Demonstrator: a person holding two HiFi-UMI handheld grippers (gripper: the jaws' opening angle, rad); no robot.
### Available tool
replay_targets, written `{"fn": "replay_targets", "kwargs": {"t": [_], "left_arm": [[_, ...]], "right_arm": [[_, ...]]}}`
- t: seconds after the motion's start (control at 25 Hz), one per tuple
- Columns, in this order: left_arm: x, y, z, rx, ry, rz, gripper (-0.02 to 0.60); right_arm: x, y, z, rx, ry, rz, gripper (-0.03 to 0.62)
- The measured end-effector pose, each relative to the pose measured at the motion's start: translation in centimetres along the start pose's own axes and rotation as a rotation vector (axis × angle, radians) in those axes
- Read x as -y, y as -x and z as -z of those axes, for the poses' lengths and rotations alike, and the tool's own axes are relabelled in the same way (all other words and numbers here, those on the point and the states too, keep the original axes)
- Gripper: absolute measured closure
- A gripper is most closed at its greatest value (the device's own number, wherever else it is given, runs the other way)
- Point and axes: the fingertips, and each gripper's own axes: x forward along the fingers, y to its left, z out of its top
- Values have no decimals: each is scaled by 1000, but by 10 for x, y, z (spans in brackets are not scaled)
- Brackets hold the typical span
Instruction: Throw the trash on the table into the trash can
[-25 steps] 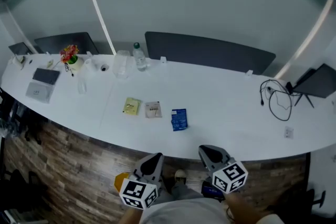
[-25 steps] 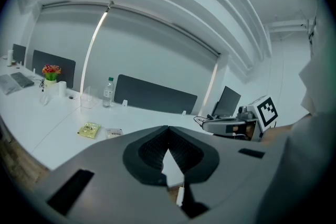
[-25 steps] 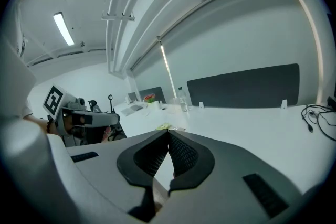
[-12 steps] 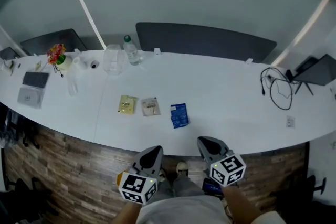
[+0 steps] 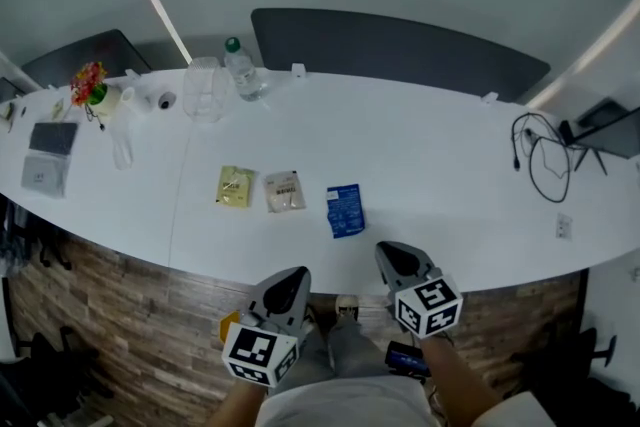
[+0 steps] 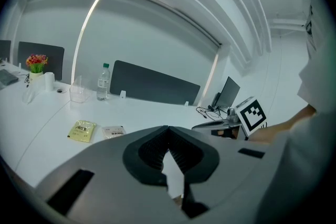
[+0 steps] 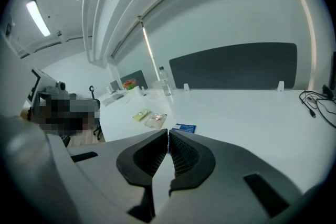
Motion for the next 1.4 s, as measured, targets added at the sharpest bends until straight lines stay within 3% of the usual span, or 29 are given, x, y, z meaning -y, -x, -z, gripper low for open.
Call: {"fn": "replay_targets", "kwargs": {"t": [0.2, 0.8, 1.28, 1.4], "left_arm": [[-7, -11, 14, -31, 9, -7, 580], [-24, -17, 32, -77, 41, -17, 580], [-36, -10, 33, -85, 61, -44, 580], [-39, -8, 35, -78, 61, -45, 580]], "right_arm": [[16, -28, 22, -62, -12, 34, 555], [43, -85, 70, -236, -77, 97, 430], [48, -104, 85, -353, -25, 167, 433], [50, -104, 85, -370, 35, 197, 485]]}}
